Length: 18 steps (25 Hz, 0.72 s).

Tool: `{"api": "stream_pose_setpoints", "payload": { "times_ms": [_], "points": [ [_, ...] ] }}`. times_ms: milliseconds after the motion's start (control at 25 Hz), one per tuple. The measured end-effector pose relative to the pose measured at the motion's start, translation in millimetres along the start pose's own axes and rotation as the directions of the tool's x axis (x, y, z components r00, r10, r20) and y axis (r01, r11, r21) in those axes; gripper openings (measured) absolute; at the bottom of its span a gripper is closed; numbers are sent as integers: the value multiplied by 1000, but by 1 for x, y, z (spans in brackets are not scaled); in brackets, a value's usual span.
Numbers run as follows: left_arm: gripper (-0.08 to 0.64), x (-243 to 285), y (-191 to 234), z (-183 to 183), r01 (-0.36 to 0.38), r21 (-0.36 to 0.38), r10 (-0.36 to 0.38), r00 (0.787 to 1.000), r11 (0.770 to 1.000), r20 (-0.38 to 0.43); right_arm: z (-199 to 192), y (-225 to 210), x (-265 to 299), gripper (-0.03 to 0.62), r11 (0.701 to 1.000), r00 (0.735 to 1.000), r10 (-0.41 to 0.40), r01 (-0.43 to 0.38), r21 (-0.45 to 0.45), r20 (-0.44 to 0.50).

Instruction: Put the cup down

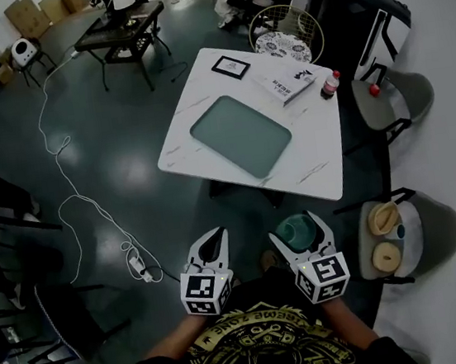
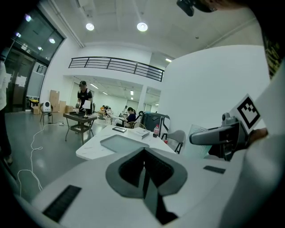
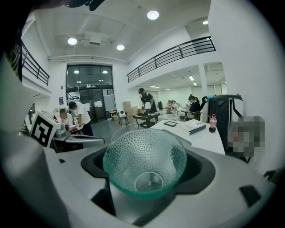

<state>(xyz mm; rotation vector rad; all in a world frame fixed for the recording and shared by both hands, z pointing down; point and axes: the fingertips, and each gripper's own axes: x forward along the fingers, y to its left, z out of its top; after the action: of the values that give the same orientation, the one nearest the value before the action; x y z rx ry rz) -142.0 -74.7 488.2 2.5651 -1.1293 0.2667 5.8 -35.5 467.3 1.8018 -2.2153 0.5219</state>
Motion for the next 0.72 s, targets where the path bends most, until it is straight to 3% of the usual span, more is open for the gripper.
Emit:
{"api": "stream_pose_setpoints", "payload": {
  "times_ms": [720],
  "points": [
    [11,73,-51,23,-195,16,195,981,981,-1,21,-89,31,407,971,975,224,-224,-86,-11]
  ]
}}
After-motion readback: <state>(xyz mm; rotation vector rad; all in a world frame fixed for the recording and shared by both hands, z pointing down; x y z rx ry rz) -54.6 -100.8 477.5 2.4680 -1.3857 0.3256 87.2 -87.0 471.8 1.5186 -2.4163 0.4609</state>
